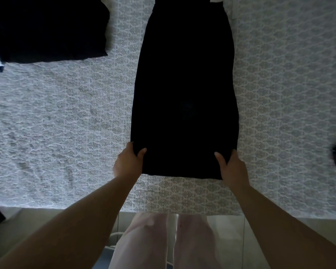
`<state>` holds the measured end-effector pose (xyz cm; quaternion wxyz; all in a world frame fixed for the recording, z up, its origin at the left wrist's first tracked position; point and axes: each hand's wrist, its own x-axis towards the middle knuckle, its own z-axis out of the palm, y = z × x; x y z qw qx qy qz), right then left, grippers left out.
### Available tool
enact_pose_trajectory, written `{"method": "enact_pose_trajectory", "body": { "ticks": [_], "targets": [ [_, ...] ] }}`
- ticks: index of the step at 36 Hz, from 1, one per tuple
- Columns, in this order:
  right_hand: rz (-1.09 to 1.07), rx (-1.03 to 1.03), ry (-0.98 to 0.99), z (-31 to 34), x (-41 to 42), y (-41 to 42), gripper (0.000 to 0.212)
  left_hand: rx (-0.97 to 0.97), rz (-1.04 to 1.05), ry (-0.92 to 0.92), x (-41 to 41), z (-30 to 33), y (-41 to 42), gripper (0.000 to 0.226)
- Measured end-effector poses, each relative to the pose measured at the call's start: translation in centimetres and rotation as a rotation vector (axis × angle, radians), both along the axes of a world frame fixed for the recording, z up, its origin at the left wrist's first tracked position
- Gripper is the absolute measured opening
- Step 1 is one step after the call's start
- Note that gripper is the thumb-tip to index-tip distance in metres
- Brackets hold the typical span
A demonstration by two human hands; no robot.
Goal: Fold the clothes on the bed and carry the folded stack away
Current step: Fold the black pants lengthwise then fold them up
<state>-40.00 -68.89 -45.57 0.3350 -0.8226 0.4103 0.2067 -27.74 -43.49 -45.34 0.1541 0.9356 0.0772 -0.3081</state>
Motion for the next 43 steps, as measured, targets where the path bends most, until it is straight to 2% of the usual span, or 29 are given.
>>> {"method": "enact_pose_trajectory", "body": {
  "ticks": [5, 10, 11, 13, 15, 16, 18, 19, 21, 23, 25, 28, 31, 35, 43],
  "targets": [
    [-0.192, 0.141, -0.082, 0.1, 0.0, -0.3, 0.057, 0.113, 0.002, 0.018, 0.3, -0.1, 0.1, 0.034],
    [-0.226, 0.152, -0.093, 0.3, 0.3, 0.0, 0.054, 0.163, -0.023, 0.016, 0.3, 0.1, 0.1, 0.029],
    [-0.236, 0.116, -0.1, 0.5, 0.5, 0.2, 0.055, 0.173, -0.03, 0.002, 0.3, 0.2, -0.1, 0.027],
    [-0.175, -0.131, -0.115, 1.0, 1.0, 0.7, 0.059, 0.155, -0.013, -0.1, 0.1, 0.3, -0.4, 0.018],
    [0.023, -0.406, -0.192, 1.7, 1.7, 1.5, 0.062, 0.087, -0.055, -0.28, -0.5, 0.8, -1.0, 0.027],
    [0.154, -0.469, -0.274, 1.9, 2.0, 1.9, 0.062, 0.027, -0.146, -0.377, -0.8, 1.0, -1.4, 0.036],
    [0.458, -0.492, -0.405, 1.9, 2.5, 2.9, 0.065, -0.104, -0.468, -0.514, -1.4, 1.2, -2.1, 0.05],
    [0.616, -0.484, -0.426, 1.7, 2.5, 3.4, 0.069, -0.139, -0.665, -0.5, -1.7, 1.0, -2.3, 0.059],
    [0.92, -0.449, -0.354, 1.3, 2.0, 4.2, 0.083, -0.085, -1.014, -0.284, -1.8, 0.3, -2.2, 0.083],
    [1.132, -0.448, -0.169, 0.8, 1.1, 4.1, 0.097, 0.079, -1.201, -0.075, -1.5, -0.8, -1.5, 0.1],
    [1.219, -0.488, -0.025, 0.4, 0.2, 3.0, 0.1, 0.183, -1.271, -0.071, -1.3, -1.4, -0.9, 0.106],
    [1.222, -0.549, -0.011, 0.4, -0.2, 1.3, 0.085, 0.243, -1.255, -0.118, -1.5, -1.5, -0.5, 0.101],
    [1.18, -0.483, 0.003, 0.5, -0.9, 0.4, 0.074, 0.237, -1.164, -0.127, -2.3, -1.3, 0.0, 0.087],
    [1.066, -0.339, 0.127, 0.8, -1.6, -0.3, 0.07, 0.179, -1.065, -0.115, -2.5, -1.0, 0.8, 0.078],
    [0.812, -0.196, 0.106, 4.9, 0.7, -1.5, 0.055, 0.155, -0.931, -0.049, -0.5, 2.6, -0.2, 0.061]
  ]
}}
